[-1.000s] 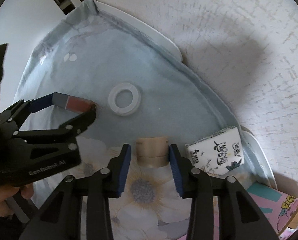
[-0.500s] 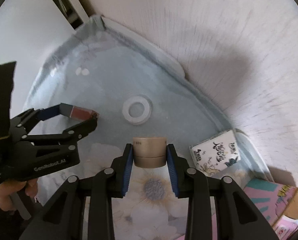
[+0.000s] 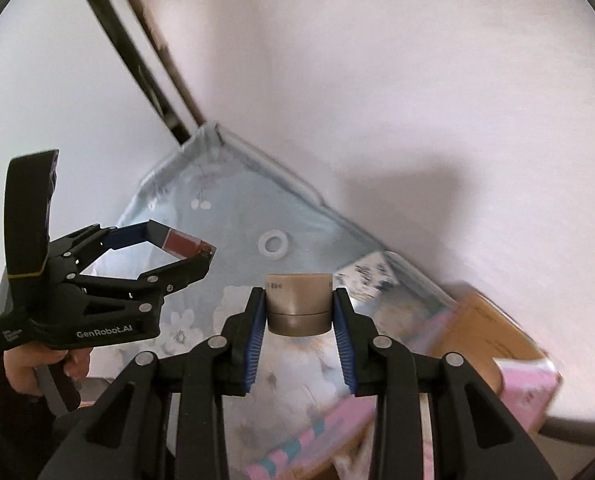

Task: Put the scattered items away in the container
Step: 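Carry the bottle and tape roll into the cardboard box and release both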

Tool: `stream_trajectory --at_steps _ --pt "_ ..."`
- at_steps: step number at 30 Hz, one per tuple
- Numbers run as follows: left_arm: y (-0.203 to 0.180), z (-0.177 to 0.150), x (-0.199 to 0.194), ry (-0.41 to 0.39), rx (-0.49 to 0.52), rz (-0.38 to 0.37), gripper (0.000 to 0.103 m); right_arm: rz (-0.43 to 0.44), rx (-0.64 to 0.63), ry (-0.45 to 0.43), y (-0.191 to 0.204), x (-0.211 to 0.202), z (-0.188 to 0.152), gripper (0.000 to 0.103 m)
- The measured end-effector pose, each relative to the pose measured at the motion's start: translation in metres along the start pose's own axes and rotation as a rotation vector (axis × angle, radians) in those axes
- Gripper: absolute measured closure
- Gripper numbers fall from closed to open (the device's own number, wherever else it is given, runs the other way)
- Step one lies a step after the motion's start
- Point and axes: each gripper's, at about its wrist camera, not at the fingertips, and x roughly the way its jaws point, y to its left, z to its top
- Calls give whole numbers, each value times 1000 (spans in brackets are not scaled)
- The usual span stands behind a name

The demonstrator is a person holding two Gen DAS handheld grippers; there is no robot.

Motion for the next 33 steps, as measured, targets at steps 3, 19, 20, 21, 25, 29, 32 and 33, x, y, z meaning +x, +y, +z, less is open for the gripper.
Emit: stream_trajectory --at_steps 3,19,20,21,25,29,32,33 --pt "-30 2 -2 -10 64 -61 20 -56 21 -37 -11 -31 -16 73" --pt "-159 -73 12 95 392 -220 20 -145 179 -16 -52 -70 -133 73" --pt "-162 -80 15 105 416 -219 20 -141 188 -7 -53 -67 -141 73" --pt "-166 -88 18 117 442 -218 20 -134 194 -1 -58 -68 -150 73" --pt "-175 -112 29 153 520 -206 20 -134 223 36 -67 -55 -178 73" --pt "-177 -120 30 167 544 -201 20 -119 250 57 -77 -47 -194 73" --pt "-176 -121 34 168 553 -194 20 -112 260 52 -80 -46 -197 73" --pt "-177 -122 35 168 558 -191 20 -110 264 49 -81 -47 -197 73"
